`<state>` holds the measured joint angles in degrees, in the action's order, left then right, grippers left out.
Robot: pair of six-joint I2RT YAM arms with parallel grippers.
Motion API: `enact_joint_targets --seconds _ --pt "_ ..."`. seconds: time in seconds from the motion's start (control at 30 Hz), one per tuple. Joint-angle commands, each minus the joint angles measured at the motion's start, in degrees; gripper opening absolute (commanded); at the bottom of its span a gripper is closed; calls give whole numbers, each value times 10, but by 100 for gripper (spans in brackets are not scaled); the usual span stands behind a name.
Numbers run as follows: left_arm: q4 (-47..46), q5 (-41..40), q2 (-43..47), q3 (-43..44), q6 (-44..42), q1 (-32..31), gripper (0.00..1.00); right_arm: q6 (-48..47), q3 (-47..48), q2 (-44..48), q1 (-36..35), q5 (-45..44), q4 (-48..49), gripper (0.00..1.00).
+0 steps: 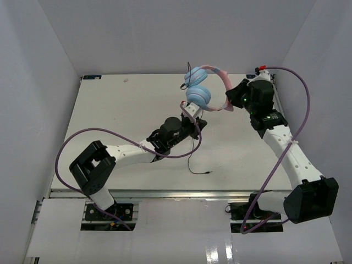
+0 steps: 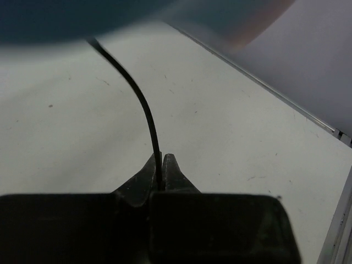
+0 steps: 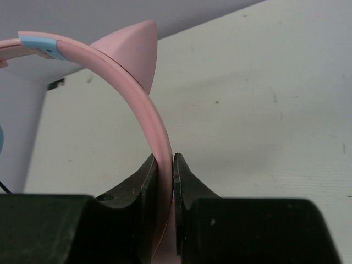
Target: Wrap the headphones
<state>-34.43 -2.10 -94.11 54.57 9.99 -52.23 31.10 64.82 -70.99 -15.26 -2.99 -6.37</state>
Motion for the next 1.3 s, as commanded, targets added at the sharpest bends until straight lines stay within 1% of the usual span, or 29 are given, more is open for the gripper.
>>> enact_joint_targets --seconds 0.0,0.07,0.2,0.3,0.37,0.43,0.53,0.57,0.67,0.7,0.8,0.9,0.93,1.0,1.1,1.2,1.27 --pt "177 14 1 62 18 -9 0 -136 -33 -40 -60 -236 166 8" --pt "216 18 14 70 15 -15 0 -168 -38 -60 -70 -280 195 8" --pt "316 18 62 74 12 -19 1 -217 -47 -84 -80 -312 238 8" --pt "396 7 96 94 3 -20 2 -287 -64 -98 -94 -316 289 8" --pt "478 -9 107 124 -23 -19 2 -344 -80 -102 -103 -287 311 8" --pt "528 -25 110 168 -46 -20 3 -406 -98 -97 -110 -226 315 8" --pt "598 -52 99 220 -87 -19 4 -446 -144 -81 -137 -187 316 8" --pt "611 -57 94 237 -95 -19 4 -451 -156 -77 -146 -189 319 8" --pt "645 -65 72 305 -126 -19 6 -443 -175 -78 -181 -220 305 8" --pt "652 -74 62 323 -133 -19 6 -433 -175 -78 -183 -216 291 8" --pt "676 -137 45 342 -163 -18 6 -408 -161 -66 -181 -170 244 8" --pt "672 -179 51 323 -186 -5 7 -390 -159 -36 -172 -102 199 8" --pt "665 -180 55 311 -190 1 8 -379 -157 -23 -166 -70 182 8" --pt "643 -168 67 286 -195 22 10 -348 -154 3 -150 2 146 8" --pt "628 -137 78 273 -200 40 13 -308 -152 26 -131 73 122 8" --pt "631 -122 79 272 -208 40 17 -245 -148 35 -94 152 106 8" --pt "632 -125 81 270 -213 41 19 -233 -140 28 -76 206 102 8"
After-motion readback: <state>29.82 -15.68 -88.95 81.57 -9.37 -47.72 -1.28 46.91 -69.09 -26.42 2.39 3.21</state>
